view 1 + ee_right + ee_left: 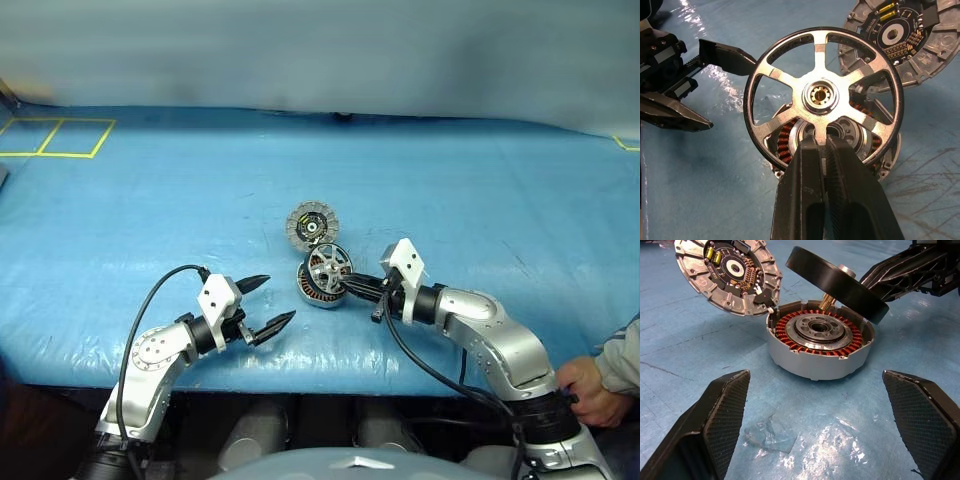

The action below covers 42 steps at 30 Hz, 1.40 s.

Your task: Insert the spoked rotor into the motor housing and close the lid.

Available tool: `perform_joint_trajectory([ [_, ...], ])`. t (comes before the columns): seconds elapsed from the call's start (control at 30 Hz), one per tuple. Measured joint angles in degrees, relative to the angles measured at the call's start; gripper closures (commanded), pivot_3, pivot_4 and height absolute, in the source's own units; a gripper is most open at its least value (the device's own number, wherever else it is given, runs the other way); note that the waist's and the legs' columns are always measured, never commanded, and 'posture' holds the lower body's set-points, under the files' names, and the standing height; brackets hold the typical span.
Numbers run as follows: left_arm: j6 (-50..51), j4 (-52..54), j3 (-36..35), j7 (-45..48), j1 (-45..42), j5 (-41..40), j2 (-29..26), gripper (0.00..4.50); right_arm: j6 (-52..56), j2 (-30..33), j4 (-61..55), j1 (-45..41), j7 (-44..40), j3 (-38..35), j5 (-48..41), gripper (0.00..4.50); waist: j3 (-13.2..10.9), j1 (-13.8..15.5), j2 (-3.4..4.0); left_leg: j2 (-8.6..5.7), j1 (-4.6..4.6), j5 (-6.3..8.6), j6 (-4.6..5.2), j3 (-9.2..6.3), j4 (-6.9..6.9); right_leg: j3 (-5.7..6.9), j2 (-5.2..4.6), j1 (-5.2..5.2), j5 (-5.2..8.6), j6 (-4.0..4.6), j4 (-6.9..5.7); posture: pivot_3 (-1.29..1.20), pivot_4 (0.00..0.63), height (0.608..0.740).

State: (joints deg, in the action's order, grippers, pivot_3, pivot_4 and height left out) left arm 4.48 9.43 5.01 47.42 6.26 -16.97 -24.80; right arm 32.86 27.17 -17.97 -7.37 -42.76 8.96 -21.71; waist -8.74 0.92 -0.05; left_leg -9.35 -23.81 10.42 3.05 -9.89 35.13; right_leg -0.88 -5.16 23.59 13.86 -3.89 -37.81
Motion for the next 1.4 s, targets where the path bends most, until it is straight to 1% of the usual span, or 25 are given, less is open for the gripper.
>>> perform_joint_trajectory([
  [0.33, 0.0, 0.0, 0.0, -0.97, 0.04, 0.07, 0.0, 0.0, -0.37, -0.37, 1.77, -0.38, 0.14, 1.74, 1.2, 4.44, 0.0, -0.02, 0.0, 0.0, 0.0, 0.0, 0.0, 0.0, 0.0, 0.0, 0.01, 0.0, -0.01, 0.0, -0.01, 0.0, 0.15, 0.74],
  [0.97, -0.04, 0.0, 0.0, -1.17, 0.09, 0.14, 0.0, 0.0, -0.45, -0.36, 2.03, -0.44, 0.26, 1.78, 3.38, 4.44, 0.0, -0.03, 0.0, 0.0, 0.0, 0.0, 0.0, 0.0, 0.02, 0.0, 0.01, 0.0, -0.02, -0.01, -0.01, 0.0, 0.15, 0.74],
  [1.1, -0.09, 0.0, 0.0, -1.19, 0.09, 0.23, 0.0, 0.0, -0.45, -0.4, 2.03, -0.44, 0.19, 1.78, 3.35, 3.38, 0.0, -0.02, 0.0, 0.0, 0.0, 0.0, 0.0, 0.0, 0.02, 0.0, 0.01, 0.0, -0.02, -0.01, -0.01, 0.0, 0.15, 0.74],
  [1.4, -0.52, 0.0, 0.0, -1.21, 0.08, 0.41, 0.04, 0.0, -0.92, -1.36, 1.95, -0.81, 0.18, 1.48, 2.61, 3.38, 0.0, -0.02, 0.0, 0.0, 0.01, 0.0, 0.0, 0.0, 0.02, 0.0, 0.01, 0.0, -0.02, -0.01, -0.01, 0.0, 0.15, 0.74],
])
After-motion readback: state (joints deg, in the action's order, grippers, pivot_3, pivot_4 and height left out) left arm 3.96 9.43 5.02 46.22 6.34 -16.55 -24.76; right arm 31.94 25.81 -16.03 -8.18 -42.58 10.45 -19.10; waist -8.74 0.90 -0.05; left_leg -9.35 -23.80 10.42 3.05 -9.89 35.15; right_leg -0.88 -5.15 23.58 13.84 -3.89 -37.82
